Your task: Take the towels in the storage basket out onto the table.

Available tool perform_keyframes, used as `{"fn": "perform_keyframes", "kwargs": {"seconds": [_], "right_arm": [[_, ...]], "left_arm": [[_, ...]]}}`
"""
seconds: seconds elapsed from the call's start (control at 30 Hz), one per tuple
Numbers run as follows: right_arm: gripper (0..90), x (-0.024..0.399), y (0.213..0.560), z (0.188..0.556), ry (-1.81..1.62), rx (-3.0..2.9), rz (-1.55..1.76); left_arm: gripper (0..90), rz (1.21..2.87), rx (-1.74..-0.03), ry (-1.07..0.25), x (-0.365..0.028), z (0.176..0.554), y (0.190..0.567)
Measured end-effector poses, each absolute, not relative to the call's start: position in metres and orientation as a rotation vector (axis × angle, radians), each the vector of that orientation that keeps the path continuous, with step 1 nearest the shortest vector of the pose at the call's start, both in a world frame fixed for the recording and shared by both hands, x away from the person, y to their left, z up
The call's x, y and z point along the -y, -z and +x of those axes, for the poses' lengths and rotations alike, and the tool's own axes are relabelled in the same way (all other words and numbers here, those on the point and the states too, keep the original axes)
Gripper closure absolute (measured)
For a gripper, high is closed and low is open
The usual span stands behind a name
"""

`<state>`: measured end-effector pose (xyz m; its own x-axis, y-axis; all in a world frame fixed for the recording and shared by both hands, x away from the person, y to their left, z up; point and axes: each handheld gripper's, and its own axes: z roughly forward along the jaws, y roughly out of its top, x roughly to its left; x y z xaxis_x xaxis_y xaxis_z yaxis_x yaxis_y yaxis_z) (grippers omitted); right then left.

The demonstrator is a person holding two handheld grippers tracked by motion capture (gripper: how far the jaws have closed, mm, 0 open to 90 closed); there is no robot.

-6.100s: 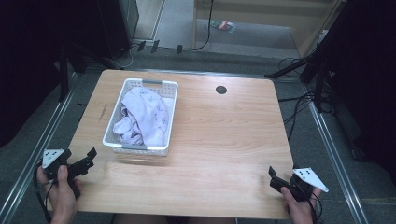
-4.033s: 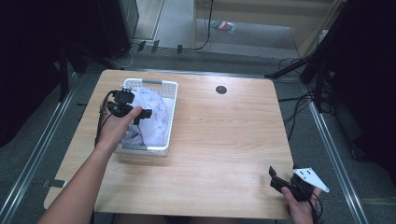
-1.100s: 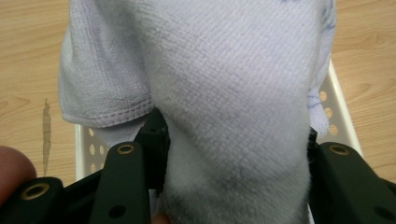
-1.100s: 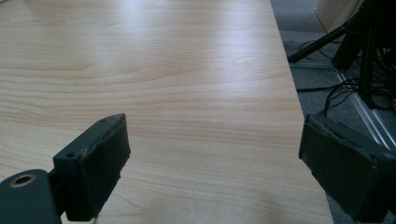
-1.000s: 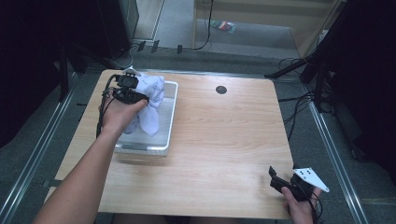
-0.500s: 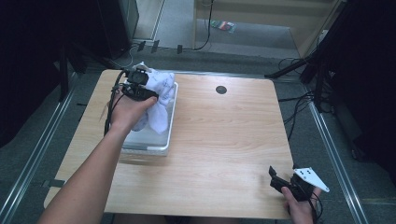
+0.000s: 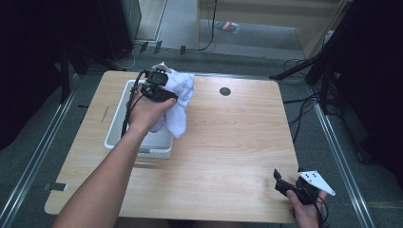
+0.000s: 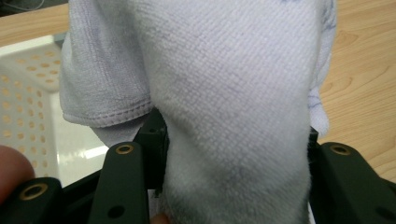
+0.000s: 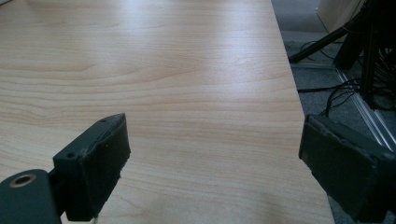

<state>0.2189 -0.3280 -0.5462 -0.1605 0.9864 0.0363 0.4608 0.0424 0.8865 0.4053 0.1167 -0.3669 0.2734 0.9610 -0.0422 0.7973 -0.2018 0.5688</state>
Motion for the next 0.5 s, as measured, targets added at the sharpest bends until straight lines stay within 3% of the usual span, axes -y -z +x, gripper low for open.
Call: {"fn": "perform_keyframes", "kwargs": {"seconds": [0.5], "right_arm": [[8.7, 0.329, 0.546, 0.219, -1.069, -1.693, 1.470]], "left_arm": [[48.5, 2.094, -1.536, -0.399, -0.074, 0.410, 0.381]]}}
